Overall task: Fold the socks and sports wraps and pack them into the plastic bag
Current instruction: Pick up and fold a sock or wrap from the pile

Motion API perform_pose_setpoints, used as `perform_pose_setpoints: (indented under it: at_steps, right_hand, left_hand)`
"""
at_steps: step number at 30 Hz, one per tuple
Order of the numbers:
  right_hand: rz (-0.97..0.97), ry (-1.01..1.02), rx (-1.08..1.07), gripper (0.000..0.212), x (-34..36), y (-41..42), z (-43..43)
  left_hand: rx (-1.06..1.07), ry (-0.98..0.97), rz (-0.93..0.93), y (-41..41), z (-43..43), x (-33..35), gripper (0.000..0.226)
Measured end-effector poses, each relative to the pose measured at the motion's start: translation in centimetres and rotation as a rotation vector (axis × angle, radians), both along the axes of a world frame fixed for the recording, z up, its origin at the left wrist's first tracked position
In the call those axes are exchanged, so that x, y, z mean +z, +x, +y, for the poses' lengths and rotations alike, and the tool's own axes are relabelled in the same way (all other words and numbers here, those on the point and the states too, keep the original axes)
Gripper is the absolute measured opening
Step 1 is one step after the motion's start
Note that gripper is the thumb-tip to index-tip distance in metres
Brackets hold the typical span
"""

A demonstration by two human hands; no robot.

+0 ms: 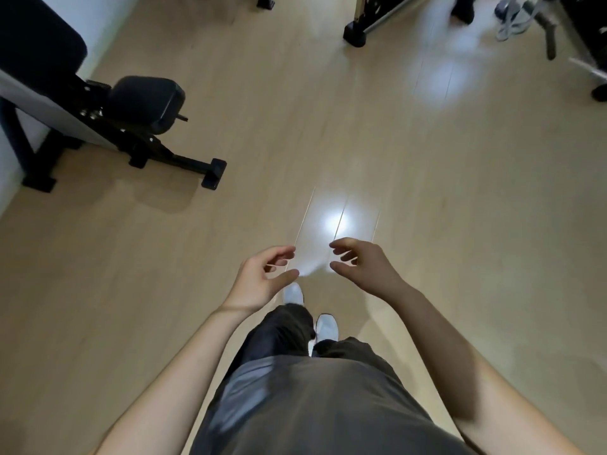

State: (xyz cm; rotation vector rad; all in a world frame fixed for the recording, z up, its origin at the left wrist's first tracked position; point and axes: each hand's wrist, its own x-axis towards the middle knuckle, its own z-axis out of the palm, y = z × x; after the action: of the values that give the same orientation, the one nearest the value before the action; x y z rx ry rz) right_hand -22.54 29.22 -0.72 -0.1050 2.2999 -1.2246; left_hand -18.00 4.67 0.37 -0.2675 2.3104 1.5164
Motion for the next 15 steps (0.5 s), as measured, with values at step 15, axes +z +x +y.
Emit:
perform_pose_setpoints:
  at_steps: [15]
  right_hand:
    - [0.008, 0.105, 0.004, 0.037, 0.3, -25.0, -5.5]
  left_hand:
    - [-0.099, 0.015, 0.046, -26.4, -5.3, -0.7, 0.043]
